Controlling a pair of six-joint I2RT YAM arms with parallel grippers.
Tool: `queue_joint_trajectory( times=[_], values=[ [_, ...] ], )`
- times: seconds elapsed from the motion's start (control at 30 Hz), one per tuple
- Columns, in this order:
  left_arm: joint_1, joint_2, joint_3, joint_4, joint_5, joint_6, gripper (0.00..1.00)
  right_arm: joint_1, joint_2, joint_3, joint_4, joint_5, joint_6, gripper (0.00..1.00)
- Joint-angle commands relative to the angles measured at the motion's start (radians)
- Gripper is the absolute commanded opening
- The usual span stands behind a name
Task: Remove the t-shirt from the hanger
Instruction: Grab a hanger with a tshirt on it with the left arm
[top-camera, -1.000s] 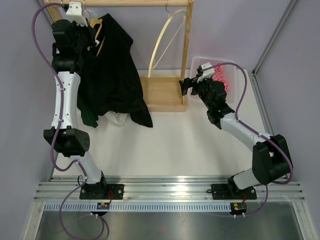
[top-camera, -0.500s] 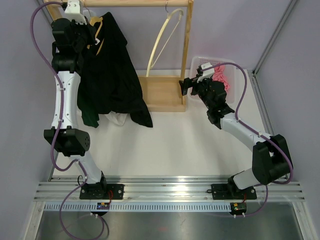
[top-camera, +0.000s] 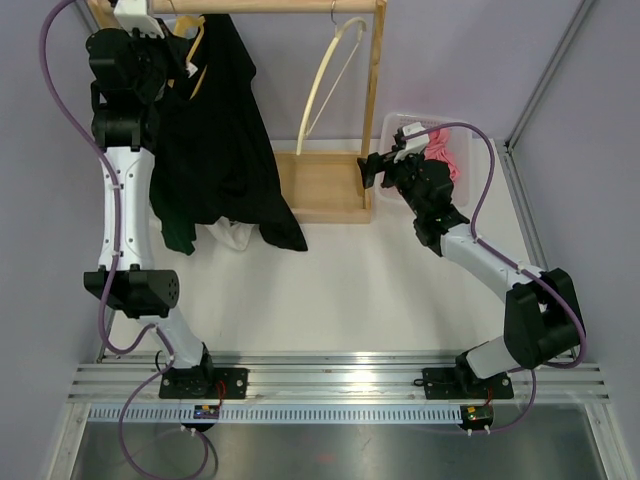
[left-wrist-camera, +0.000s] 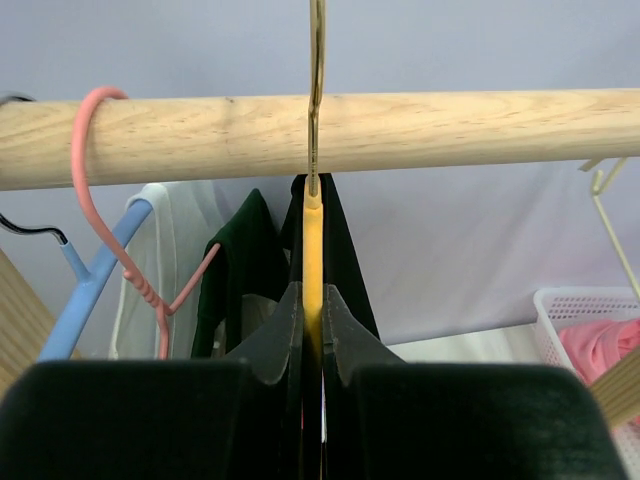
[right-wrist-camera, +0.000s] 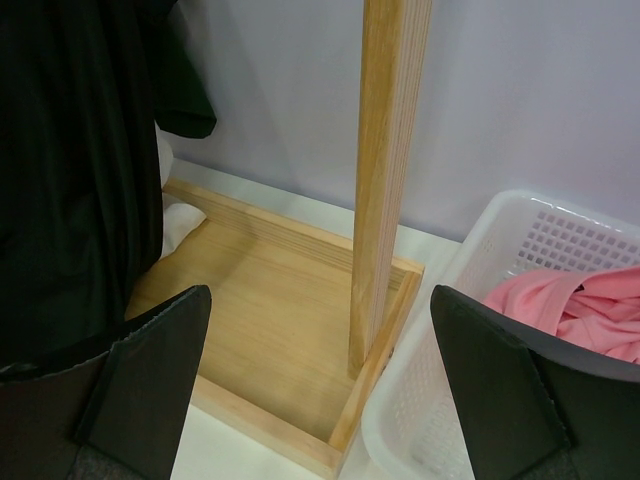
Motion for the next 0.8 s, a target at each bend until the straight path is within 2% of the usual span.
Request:
queue_joint_trajectory(
  times=[0.0,0.53,0.77],
  values=[
    [-0.001,-0.102,-0.016,0.129,0.05,-0.017,0.0,0.007,0.015,0.05,0.007,-0.03,0.005,1.0],
    [-0.001,-0.495,-0.506,0.097,0.142,0.01,0.0,0.007,-0.021,0.038,-0.005,-0.055,0.023,0.99],
    [-0.001,-0.691,-0.778,0.132,0.162,0.072,0.0,0.007,-0.031,0.056,-0.048,-0.079,0.082,0.99]
  ],
)
